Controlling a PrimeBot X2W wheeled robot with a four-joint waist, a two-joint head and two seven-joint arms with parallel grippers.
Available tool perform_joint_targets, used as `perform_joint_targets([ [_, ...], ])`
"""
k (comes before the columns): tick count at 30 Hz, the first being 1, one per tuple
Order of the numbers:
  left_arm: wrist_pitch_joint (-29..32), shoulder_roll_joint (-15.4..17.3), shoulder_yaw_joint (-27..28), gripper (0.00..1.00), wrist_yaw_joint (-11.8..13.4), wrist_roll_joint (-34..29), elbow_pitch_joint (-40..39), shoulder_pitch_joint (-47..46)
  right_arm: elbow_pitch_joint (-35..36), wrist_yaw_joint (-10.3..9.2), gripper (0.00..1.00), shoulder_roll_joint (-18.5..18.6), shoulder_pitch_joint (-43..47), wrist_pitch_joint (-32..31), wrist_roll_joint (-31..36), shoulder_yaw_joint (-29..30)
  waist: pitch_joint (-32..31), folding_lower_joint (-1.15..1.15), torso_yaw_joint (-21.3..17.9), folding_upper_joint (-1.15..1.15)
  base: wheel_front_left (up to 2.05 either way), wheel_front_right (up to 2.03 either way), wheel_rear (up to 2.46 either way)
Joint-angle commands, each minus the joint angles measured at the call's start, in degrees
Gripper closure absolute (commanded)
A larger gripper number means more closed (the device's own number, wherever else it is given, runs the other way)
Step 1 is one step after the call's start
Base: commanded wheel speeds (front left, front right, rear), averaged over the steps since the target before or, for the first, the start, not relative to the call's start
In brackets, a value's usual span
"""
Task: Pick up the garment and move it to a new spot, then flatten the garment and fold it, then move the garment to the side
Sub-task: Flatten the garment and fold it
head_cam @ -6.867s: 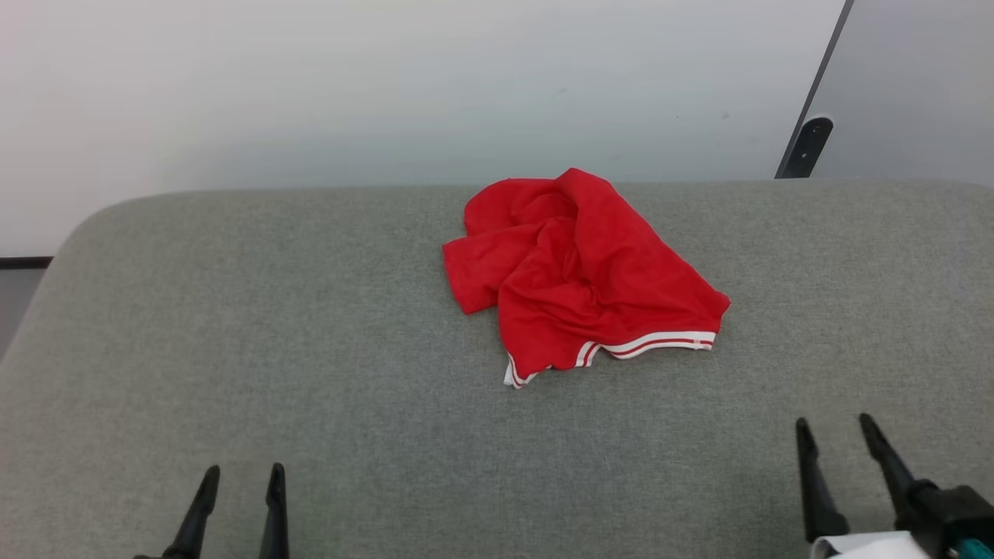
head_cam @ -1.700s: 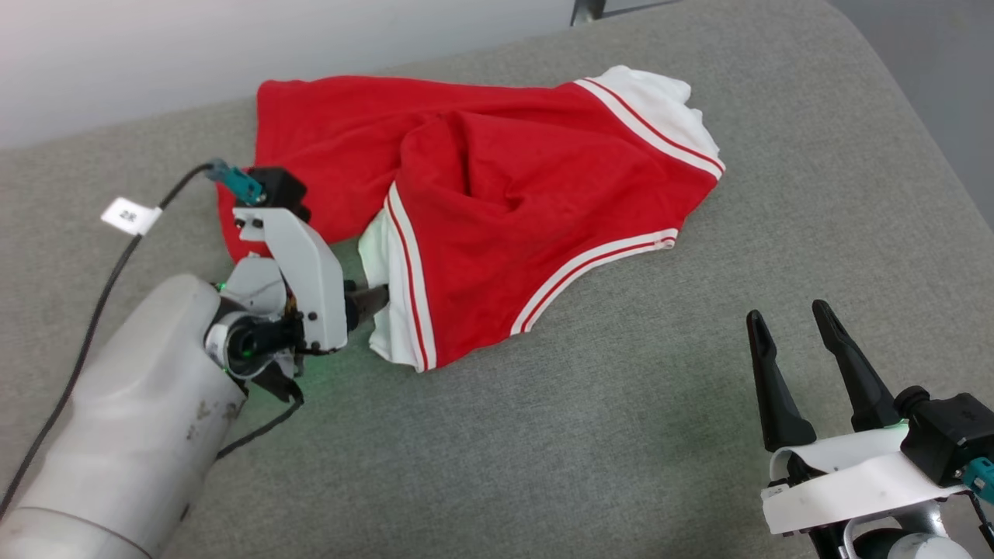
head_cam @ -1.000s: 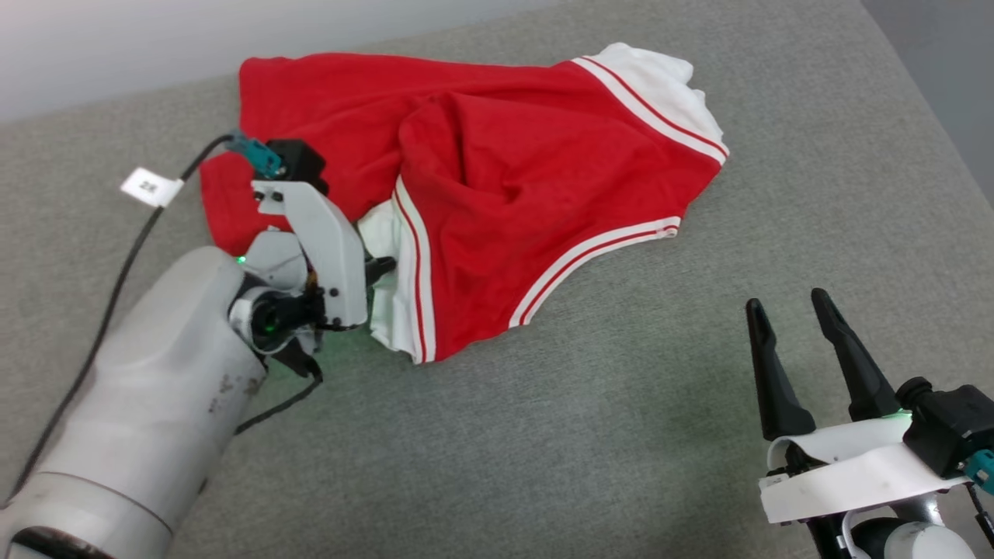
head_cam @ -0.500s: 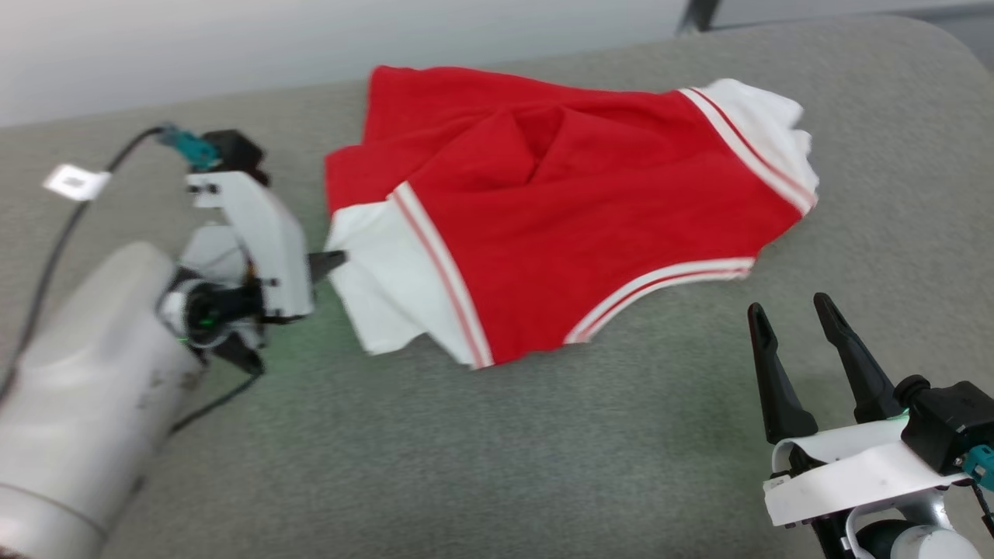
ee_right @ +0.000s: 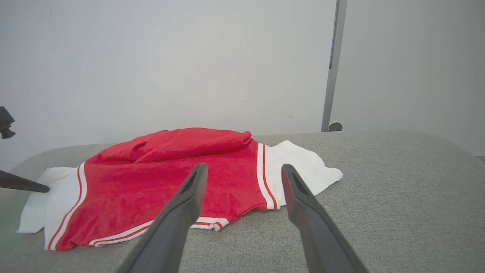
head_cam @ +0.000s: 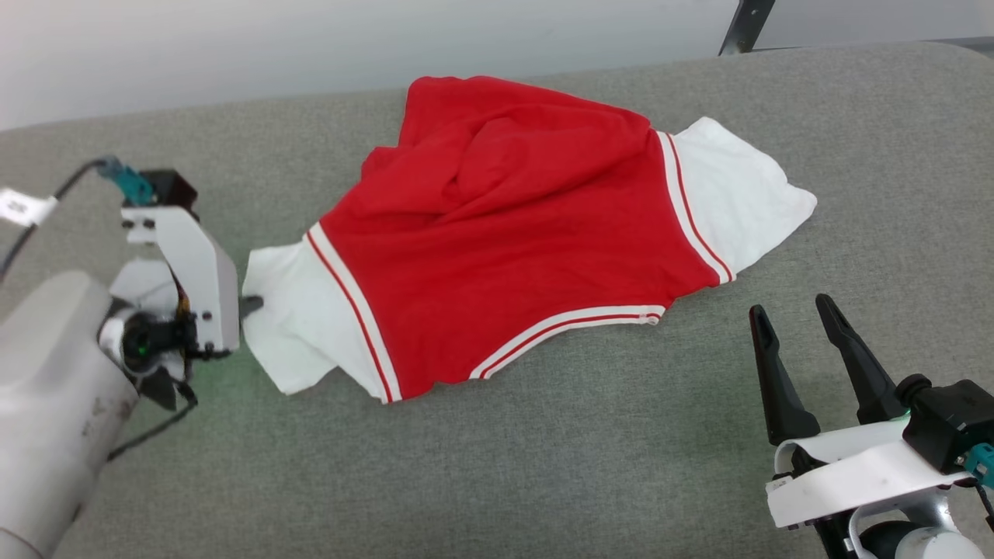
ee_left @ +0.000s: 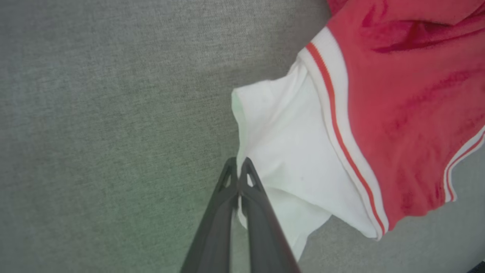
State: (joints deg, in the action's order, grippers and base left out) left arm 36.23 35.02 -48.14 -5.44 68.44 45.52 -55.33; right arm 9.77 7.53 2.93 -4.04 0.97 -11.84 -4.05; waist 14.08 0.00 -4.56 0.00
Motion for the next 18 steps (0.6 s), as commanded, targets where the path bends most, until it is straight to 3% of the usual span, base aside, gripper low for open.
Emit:
perform_joint_targets([
  [1, -0.79, -0.02, -0.51, 0.89, 0.14, -0.79, 0.55, 1.22, -0.02, -0.08, 0.0, -0.09, 0.69, -0.28, 0.44, 0.21, -0.18, 0.0, -0.16, 0.0, 0.0, 0.0, 0.0],
  [3, -2.13, -0.28, -0.38, 0.69, -0.02, -0.97, 0.91, 1.48, 0.07, -0.08, 0.0, -0.09, 0.75, -0.52, 0.58, 0.41, -0.37, 0.0, -0.26, 0.0, 0.0, 0.0, 0.0],
  [4, -2.95, -0.44, -0.2, 0.55, -0.11, -0.98, 1.03, 1.61, 0.12, -0.08, 0.0, -0.09, 0.77, -0.77, 0.69, 0.54, -0.5, 0.0, -0.27, 0.0, 0.0, 0.0, 0.0],
  [5, -4.1, -0.5, -0.07, 0.0, -0.28, -1.18, 1.06, 1.71, 0.09, -0.08, 0.0, -0.09, 0.77, -0.93, 0.88, 0.66, -0.68, 0.0, -0.27, 0.0, 0.0, 0.0, 0.0],
  [13, -15.43, -1.51, 2.47, 0.0, -0.99, -0.66, -0.4, 4.95, -2.58, -0.08, 0.0, -0.06, -0.26, -5.34, 4.32, -0.27, -3.05, 0.0, 1.03, 0.0, 0.0, 0.0, 0.0],
  [18, -23.96, -2.4, 5.22, 0.0, 0.18, 0.86, -3.27, 9.78, -5.1, -0.08, 0.0, 2.9, -1.15, -8.72, 5.64, -1.11, -4.39, 0.0, 3.58, 0.0, 0.0, 0.0, 0.0],
])
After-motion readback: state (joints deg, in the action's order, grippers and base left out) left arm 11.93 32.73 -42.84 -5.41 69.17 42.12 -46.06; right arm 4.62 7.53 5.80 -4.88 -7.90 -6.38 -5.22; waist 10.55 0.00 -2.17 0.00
